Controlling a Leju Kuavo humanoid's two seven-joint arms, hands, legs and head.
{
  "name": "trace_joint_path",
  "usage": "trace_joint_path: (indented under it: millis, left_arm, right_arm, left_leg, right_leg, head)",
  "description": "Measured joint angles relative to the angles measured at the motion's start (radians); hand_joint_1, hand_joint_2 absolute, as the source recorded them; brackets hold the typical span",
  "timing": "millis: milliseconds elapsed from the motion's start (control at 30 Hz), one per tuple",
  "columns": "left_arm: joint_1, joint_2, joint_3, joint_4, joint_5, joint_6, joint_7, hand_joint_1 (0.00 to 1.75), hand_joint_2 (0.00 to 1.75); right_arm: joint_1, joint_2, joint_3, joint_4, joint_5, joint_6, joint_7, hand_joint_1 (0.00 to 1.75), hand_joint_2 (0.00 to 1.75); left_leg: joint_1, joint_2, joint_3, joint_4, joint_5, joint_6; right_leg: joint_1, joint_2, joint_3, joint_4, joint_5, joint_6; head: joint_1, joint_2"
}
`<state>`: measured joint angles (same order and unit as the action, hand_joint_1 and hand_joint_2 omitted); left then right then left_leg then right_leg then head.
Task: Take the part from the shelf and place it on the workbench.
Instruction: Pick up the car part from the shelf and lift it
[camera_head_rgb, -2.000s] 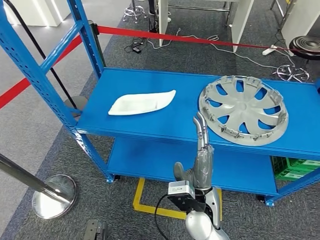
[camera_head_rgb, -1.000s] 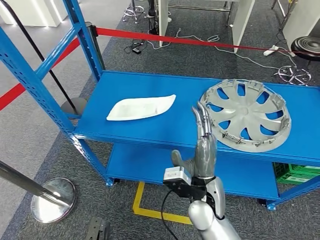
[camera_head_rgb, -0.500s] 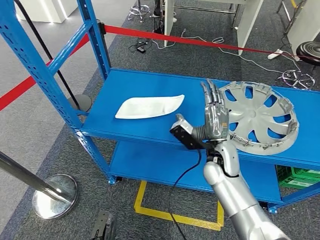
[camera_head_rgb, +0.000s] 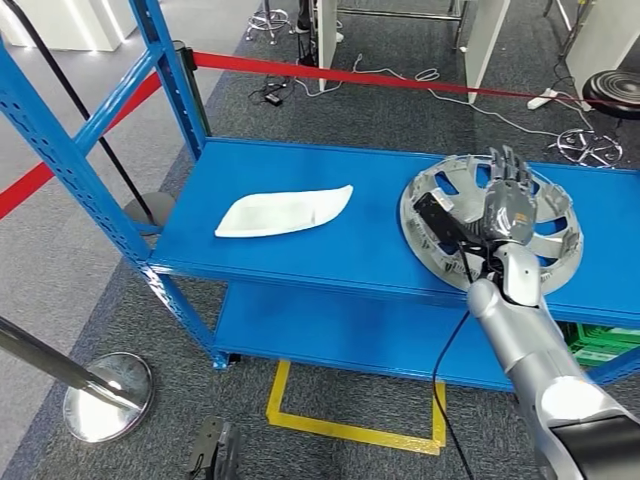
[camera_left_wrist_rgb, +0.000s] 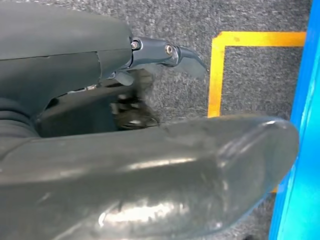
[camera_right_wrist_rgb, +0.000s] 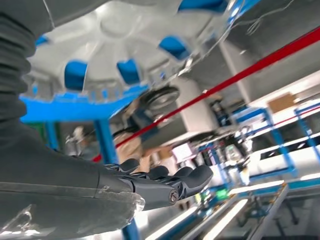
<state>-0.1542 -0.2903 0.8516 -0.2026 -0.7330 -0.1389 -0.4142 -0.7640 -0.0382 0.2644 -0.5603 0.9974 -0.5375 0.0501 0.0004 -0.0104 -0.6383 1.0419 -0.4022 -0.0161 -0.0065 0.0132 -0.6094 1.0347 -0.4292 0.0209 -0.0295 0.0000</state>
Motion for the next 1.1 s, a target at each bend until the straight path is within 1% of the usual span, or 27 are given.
trace_joint_path:
  millis: [33, 100, 133, 167, 200, 267, 300, 333, 367, 400, 433, 467, 500, 533, 600, 633, 667, 700, 733, 800, 833, 867, 900, 967, 1000, 1033, 1100]
  left_arm:
    - [-0.001, -0.001, -0.002, 0.000, 0.000, 0.000, 0.000, 0.00, 0.00]
    - [-0.002, -0.003, -0.004, 0.000, 0.000, 0.000, 0.001, 0.00, 0.00]
    - [-0.002, -0.004, -0.004, 0.000, 0.000, 0.000, 0.001, 0.00, 0.00]
    - [-0.002, -0.005, -0.005, 0.000, 0.001, 0.000, 0.001, 0.00, 0.00]
    - [-0.004, -0.005, -0.005, 0.000, 0.002, 0.000, 0.001, 0.00, 0.00]
    - [-0.004, -0.006, -0.005, 0.000, 0.005, 0.000, 0.003, 0.00, 0.00]
    - [-0.004, -0.006, -0.005, 0.000, 0.006, 0.000, 0.004, 0.00, 0.00]
    - [-0.003, -0.006, -0.005, 0.000, 0.006, 0.000, 0.004, 0.00, 0.00]
    - [-0.002, -0.006, -0.005, 0.000, 0.007, 0.000, 0.004, 0.00, 0.00]
    - [-0.002, -0.006, -0.005, 0.000, 0.007, 0.000, 0.004, 0.00, 0.00]
    - [-0.003, -0.006, -0.005, 0.000, 0.007, 0.000, 0.004, 0.00, 0.00]
    - [-0.003, -0.005, -0.005, 0.000, 0.008, 0.000, 0.004, 0.00, 0.00]
    - [-0.004, -0.005, -0.006, 0.000, 0.009, 0.000, 0.004, 0.00, 0.00]
    - [-0.003, -0.004, -0.006, 0.000, 0.011, 0.000, 0.004, 0.00, 0.00]
    - [-0.002, -0.002, -0.006, 0.000, 0.015, 0.000, 0.003, 0.00, 0.00]
    - [-0.002, -0.001, -0.006, 0.000, 0.017, 0.001, 0.003, 0.00, 0.00]
    - [-0.002, -0.001, -0.006, 0.000, 0.018, 0.002, 0.002, 0.00, 0.00]
    - [-0.002, -0.001, -0.006, 0.000, 0.019, 0.004, 0.001, 0.00, 0.00]
    - [-0.003, -0.001, -0.006, 0.000, 0.021, 0.006, 0.000, 0.00, 0.00]
    - [-0.002, -0.001, -0.006, 0.000, 0.024, 0.010, 0.000, 0.00, 0.00]
    - [-0.001, -0.001, -0.006, 0.000, 0.025, 0.012, 0.000, 0.00, 0.00]
    - [-0.001, -0.002, -0.006, 0.000, 0.025, 0.014, 0.000, 0.00, 0.00]
    - [-0.001, -0.002, -0.006, 0.000, 0.025, 0.016, -0.001, 0.00, 0.00]
    - [-0.001, -0.003, -0.006, 0.000, 0.025, 0.019, -0.001, 0.00, 0.00]
    - [-0.002, -0.004, -0.006, 0.000, 0.025, 0.020, -0.001, 0.00, 0.00]
    - [-0.002, -0.005, -0.006, 0.000, 0.025, 0.020, -0.001, 0.00, 0.00]
    - [-0.002, -0.006, -0.006, 0.000, 0.025, 0.021, -0.001, 0.00, 0.00]
  right_arm:
    - [-0.006, -0.006, -0.004, 0.010, 0.002, -0.001, 0.003, 0.00, 1.75]
    - [-0.012, -0.017, -0.010, 0.027, 0.007, 0.001, 0.013, 0.00, 1.75]
    - [-0.015, -0.021, -0.013, 0.034, 0.011, 0.011, 0.024, 0.00, 1.75]
    - [-0.020, -0.025, -0.017, 0.042, 0.015, 0.031, 0.040, 0.00, 1.75]
    - [-0.027, -0.029, -0.022, 0.053, 0.021, 0.063, 0.059, 0.00, 1.75]
    - [-0.040, -0.038, -0.030, 0.080, 0.034, 0.141, 0.097, 0.00, 1.75]
    - [-0.045, -0.043, -0.032, 0.094, 0.042, 0.178, 0.113, 0.00, 1.75]
    - [-0.047, -0.047, -0.034, 0.107, 0.048, 0.210, 0.125, 0.00, 1.75]
    - [-0.049, -0.049, -0.036, 0.118, 0.052, 0.240, 0.134, 0.00, 1.75]
    - [-0.051, -0.050, -0.037, 0.128, 0.055, 0.269, 0.140, 0.00, 1.75]
    - [-0.054, -0.051, -0.040, 0.136, 0.056, 0.295, 0.143, 0.00, 1.75]
    - [-0.058, -0.050, -0.042, 0.144, 0.055, 0.319, 0.143, 0.00, 1.75]
    - [-0.061, -0.049, -0.044, 0.151, 0.054, 0.346, 0.141, 0.00, 1.75]
    - [-0.062, -0.047, -0.046, 0.158, 0.053, 0.370, 0.136, 0.00, 1.75]
    - [-0.060, -0.041, -0.049, 0.168, 0.050, 0.404, 0.118, 0.00, 1.75]
    - [-0.059, -0.037, -0.051, 0.171, 0.049, 0.404, 0.107, 0.00, 1.75]
    - [-0.058, -0.033, -0.053, 0.172, 0.048, 0.385, 0.092, 0.00, 1.75]
    - [-0.057, -0.026, -0.055, 0.172, 0.046, 0.343, 0.072, 0.00, 1.75]
    - [-0.055, -0.019, -0.060, 0.171, 0.042, 0.285, 0.049, 0.00, 1.75]
    - [-0.046, -0.002, -0.073, 0.166, 0.026, 0.146, -0.008, 0.00, 1.75]
    - [-0.039, 0.005, -0.082, 0.161, 0.018, 0.085, -0.034, 0.00, 1.75]
    - [-0.031, 0.013, -0.090, 0.154, 0.010, 0.031, -0.060, 0.00, 1.75]
    - [-0.022, 0.020, -0.099, 0.144, 0.003, -0.016, -0.083, 0.00, 1.75]
    - [-0.012, 0.033, -0.113, 0.124, -0.002, -0.079, -0.113, 0.00, 1.75]
    - [-0.010, 0.038, -0.119, 0.116, -0.003, -0.096, -0.120, 0.00, 1.75]
    - [-0.008, 0.041, -0.124, 0.109, -0.004, -0.105, -0.124, 0.00, 1.75]
    - [-0.001, 0.044, -0.133, 0.100, -0.005, -0.114, -0.131, 0.00, 1.75]
  left_leg:
    - [-0.001, 0.000, 0.012, -0.027, 0.001, 0.004]
    - [-0.001, -0.001, 0.014, -0.037, -0.004, 0.012]
    - [0.000, -0.001, 0.015, -0.040, -0.003, 0.017]
    - [0.002, -0.001, 0.016, -0.043, -0.001, 0.023]
    - [0.004, -0.001, 0.017, -0.045, 0.000, 0.028]
    - [0.005, -0.001, 0.017, -0.046, 0.000, 0.033]
    - [0.005, -0.001, 0.017, -0.046, -0.001, 0.033]
    - [0.005, -0.002, 0.018, -0.046, -0.001, 0.034]
    - [0.005, -0.002, 0.019, -0.045, -0.002, 0.033]
    - [0.006, -0.003, 0.020, -0.045, -0.003, 0.032]
    - [0.006, -0.003, 0.022, -0.043, -0.005, 0.029]
    - [0.004, -0.003, 0.022, -0.041, -0.007, 0.024]
    - [0.002, -0.004, 0.020, -0.038, -0.009, 0.018]
    - [-0.001, -0.004, 0.018, -0.036, -0.009, 0.013]
    - [-0.002, -0.005, 0.015, -0.036, -0.006, 0.005]
    - [-0.001, -0.004, 0.015, -0.035, -0.009, 0.000]
    - [-0.001, -0.004, 0.010, -0.023, -0.019, -0.004]
    - [0.000, -0.003, -0.004, 0.008, -0.039, -0.009]
    - [0.000, -0.002, -0.028, 0.059, -0.068, -0.014]
    - [0.000, -0.001, -0.095, 0.196, -0.127, -0.019]
    - [0.000, -0.001, -0.119, 0.241, -0.137, -0.018]
    - [0.000, -0.001, -0.127, 0.253, -0.129, -0.016]
    - [0.000, -0.001, -0.115, 0.224, -0.102, -0.013]
    - [-0.002, -0.001, -0.051, 0.095, -0.031, -0.002]
    - [-0.002, -0.001, -0.019, 0.032, -0.011, 0.002]
    - [-0.003, -0.001, 0.000, -0.008, -0.002, 0.006]
    - [-0.004, -0.002, 0.009, -0.033, -0.007, 0.009]
  right_leg:
    - [0.002, 0.000, -0.002, -0.001, 0.000, 0.005]
    - [0.002, 0.000, -0.003, -0.006, 0.002, 0.017]
    - [0.001, -0.001, -0.005, -0.004, -0.002, 0.023]
    - [0.000, -0.002, -0.013, 0.012, -0.014, 0.028]
    - [0.000, -0.003, -0.030, 0.050, -0.036, 0.032]
    - [0.000, -0.005, -0.090, 0.178, -0.097, 0.038]
    - [-0.001, -0.005, -0.120, 0.240, -0.119, 0.040]
    - [-0.001, -0.005, -0.139, 0.273, -0.123, 0.042]
    - [-0.003, -0.005, -0.139, 0.268, -0.108, 0.043]
    - [-0.004, -0.006, -0.121, 0.223, -0.076, 0.044]
    - [-0.007, -0.006, -0.091, 0.154, -0.037, 0.046]
    - [-0.009, -0.006, -0.057, 0.087, -0.009, 0.048]
    - [-0.010, -0.005, -0.033, 0.038, 0.007, 0.046]
    - [-0.011, -0.003, -0.021, 0.013, 0.012, 0.042]
    - [-0.009, 0.000, -0.021, 0.008, 0.009, 0.025]
    - [-0.009, 0.000, -0.022, 0.008, 0.010, 0.019]
    - [-0.010, 0.000, -0.022, 0.008, 0.010, 0.013]
    - [-0.012, 0.000, -0.021, 0.008, 0.011, 0.007]
    - [-0.012, 0.000, -0.020, 0.007, 0.010, 0.003]
    - [-0.011, -0.001, -0.019, 0.007, 0.009, -0.002]
    - [-0.010, -0.002, -0.019, 0.007, 0.008, -0.004]
    - [-0.008, -0.003, -0.018, 0.007, 0.008, -0.004]
    - [-0.007, -0.003, -0.016, 0.007, 0.007, -0.005]
    - [-0.005, -0.002, -0.013, 0.008, 0.005, -0.003]
    - [-0.003, -0.001, -0.014, 0.009, 0.004, -0.001]
    - [-0.001, 0.000, -0.016, 0.009, 0.004, 0.003]
    - [0.001, 0.001, -0.017, 0.005, 0.006, 0.012]
  head:
    - [0.000, 0.000]
    - [0.001, 0.000]
    - [0.001, 0.000]
    - [0.003, 0.000]
    - [0.004, 0.000]
    - [0.008, 0.000]
    - [0.009, 0.000]
    - [0.010, 0.000]
    - [0.011, 0.000]
    - [0.010, 0.000]
    - [0.010, 0.000]
    - [0.011, 0.000]
    - [0.011, 0.000]
    - [0.010, 0.000]
    - [0.008, 0.000]
    - [0.007, 0.000]
    - [0.006, 0.000]
    - [0.004, 0.000]
    - [0.002, 0.000]
    - [-0.001, 0.000]
    - [-0.001, 0.000]
    - [-0.001, 0.000]
    - [0.000, 0.000]
    - [-0.001, 0.000]
    - [0.000, 0.000]
    - [0.000, 0.000]
    - [0.001, 0.000]
